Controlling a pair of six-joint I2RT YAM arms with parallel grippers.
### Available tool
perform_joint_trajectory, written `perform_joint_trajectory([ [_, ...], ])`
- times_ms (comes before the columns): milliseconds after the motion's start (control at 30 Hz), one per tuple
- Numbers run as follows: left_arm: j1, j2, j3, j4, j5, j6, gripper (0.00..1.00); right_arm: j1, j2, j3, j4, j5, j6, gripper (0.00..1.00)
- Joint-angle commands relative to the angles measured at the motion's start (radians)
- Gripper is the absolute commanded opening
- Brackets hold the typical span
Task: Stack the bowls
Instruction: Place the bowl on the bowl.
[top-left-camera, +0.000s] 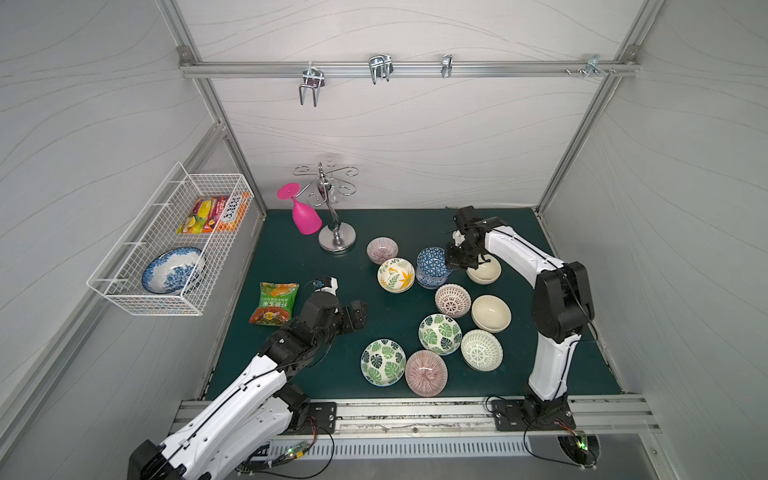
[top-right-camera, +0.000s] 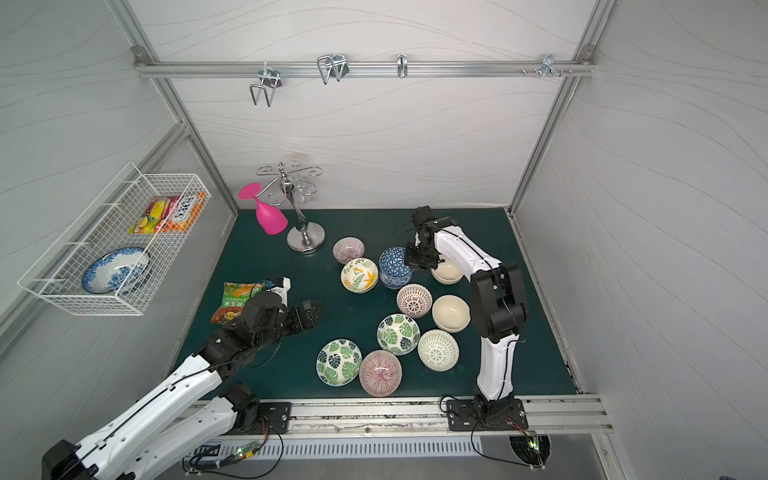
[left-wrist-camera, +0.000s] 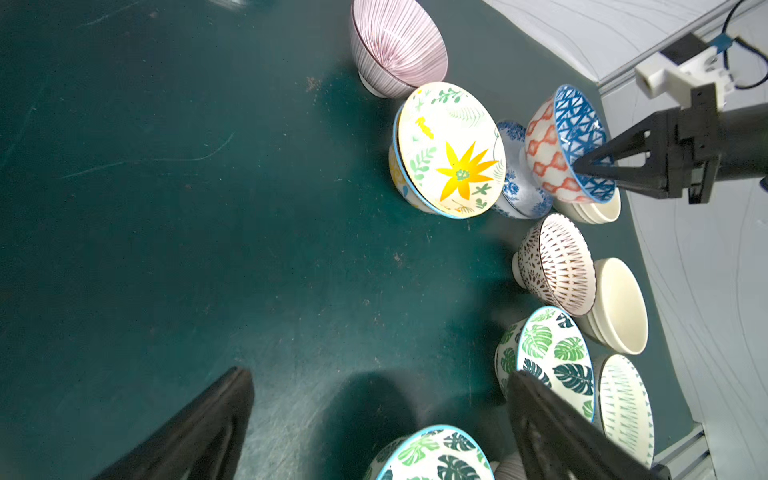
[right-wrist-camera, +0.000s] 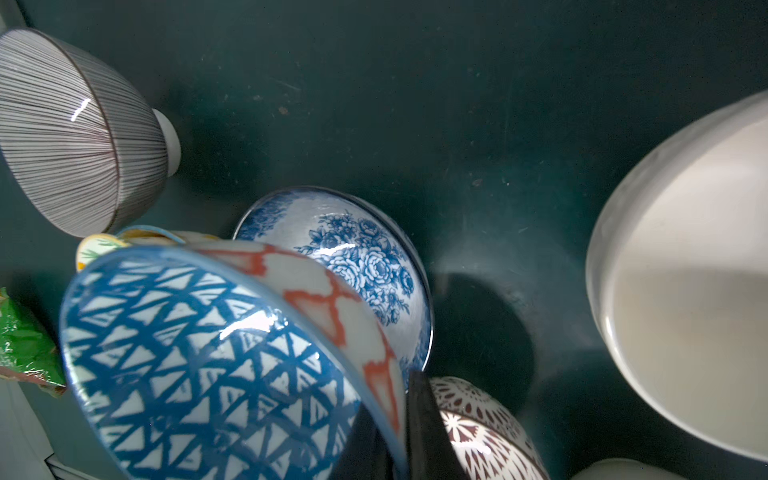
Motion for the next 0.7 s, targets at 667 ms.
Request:
perform_joint_trajectory([
  [667,0.094,0.074,-0.006,0.114,0.156,-0.026,1.00,0.023,0.084,0.042,0.033,0.032,-0.020,0.20],
])
